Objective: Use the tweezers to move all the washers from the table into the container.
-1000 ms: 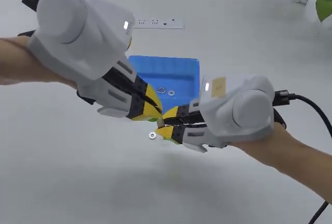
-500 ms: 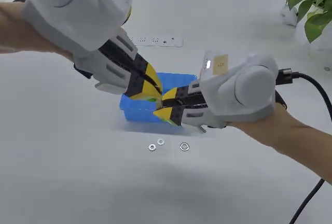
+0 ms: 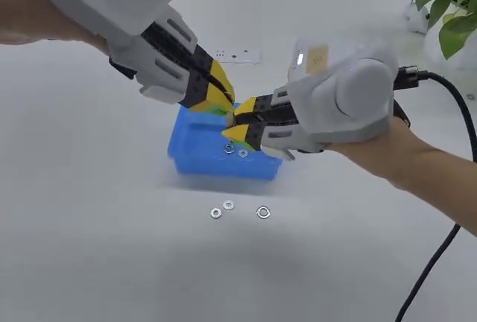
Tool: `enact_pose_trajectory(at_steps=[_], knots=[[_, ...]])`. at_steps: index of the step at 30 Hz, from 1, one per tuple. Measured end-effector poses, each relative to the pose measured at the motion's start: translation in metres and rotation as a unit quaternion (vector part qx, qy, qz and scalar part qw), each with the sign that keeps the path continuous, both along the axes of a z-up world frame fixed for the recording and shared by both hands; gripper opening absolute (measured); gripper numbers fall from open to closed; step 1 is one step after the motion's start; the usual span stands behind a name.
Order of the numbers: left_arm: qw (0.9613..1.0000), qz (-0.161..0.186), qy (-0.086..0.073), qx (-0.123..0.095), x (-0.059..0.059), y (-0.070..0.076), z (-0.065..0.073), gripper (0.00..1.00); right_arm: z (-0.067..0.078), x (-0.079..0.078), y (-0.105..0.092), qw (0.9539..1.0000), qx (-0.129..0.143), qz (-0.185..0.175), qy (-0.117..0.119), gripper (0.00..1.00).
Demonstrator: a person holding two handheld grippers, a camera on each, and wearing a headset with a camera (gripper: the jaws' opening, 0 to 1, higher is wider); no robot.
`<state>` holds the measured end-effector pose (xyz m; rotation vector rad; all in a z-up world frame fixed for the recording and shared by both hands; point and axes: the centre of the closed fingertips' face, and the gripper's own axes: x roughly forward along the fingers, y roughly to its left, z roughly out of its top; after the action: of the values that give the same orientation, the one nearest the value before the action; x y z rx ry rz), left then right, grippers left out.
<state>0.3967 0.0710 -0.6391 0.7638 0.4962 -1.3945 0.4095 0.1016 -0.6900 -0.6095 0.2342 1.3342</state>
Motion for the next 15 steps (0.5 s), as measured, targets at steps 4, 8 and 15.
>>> enact_pose_trajectory(at_steps=[4,8,15], knots=[[0.9999,0.004,0.01,-0.001,0.011,0.002,-0.012,0.06,-0.012,0.009,0.002,1.0,-0.008,0.001,0.002,0.1],[0.9998,0.006,0.021,-0.001,0.023,0.004,-0.024,0.06,-0.023,0.019,0.003,0.9999,-0.011,0.0,0.01,0.1],[0.9989,0.015,0.044,-0.002,0.039,0.006,-0.049,0.07,-0.046,0.033,0.005,0.9994,-0.02,-0.002,0.027,0.1]])
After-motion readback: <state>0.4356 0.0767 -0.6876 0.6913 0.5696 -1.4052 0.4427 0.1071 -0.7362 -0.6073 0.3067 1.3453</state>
